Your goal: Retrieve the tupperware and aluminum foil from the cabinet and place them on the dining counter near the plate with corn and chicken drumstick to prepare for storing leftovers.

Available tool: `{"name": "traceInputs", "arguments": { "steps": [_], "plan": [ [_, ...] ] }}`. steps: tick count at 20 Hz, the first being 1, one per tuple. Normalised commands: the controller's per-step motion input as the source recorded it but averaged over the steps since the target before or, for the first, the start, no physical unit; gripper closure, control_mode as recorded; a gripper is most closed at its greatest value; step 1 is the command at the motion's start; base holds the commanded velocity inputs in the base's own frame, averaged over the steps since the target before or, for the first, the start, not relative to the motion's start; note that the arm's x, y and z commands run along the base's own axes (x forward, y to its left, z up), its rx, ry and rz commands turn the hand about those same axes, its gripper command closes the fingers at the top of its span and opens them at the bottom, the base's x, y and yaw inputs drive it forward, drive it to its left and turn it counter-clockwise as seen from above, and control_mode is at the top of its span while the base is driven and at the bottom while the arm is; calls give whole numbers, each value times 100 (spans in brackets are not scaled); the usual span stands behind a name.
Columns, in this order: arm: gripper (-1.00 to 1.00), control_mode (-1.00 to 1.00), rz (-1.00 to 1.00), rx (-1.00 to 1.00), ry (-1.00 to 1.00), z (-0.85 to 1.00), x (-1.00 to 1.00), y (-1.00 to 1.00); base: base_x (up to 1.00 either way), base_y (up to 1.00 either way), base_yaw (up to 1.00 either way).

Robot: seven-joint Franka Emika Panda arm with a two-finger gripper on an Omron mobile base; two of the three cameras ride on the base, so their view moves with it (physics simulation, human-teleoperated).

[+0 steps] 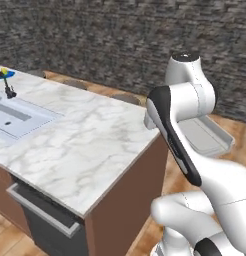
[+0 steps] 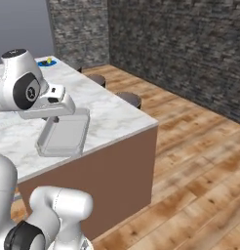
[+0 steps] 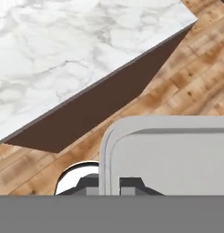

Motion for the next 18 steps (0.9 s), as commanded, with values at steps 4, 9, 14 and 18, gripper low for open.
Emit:
{"name": "traceInputs", "arguments": {
  "steps": [4,9,14,18],
  "plan": [
    [100,100,0,0,0,0,0,0,48,-100,19],
    [100,100,0,0,0,0,0,0,58,-100,23],
    [100,100,0,0,0,0,0,0,65,-100,25],
    [100,100,0,0,0,0,0,0,61,-100,24]
  ]
}}
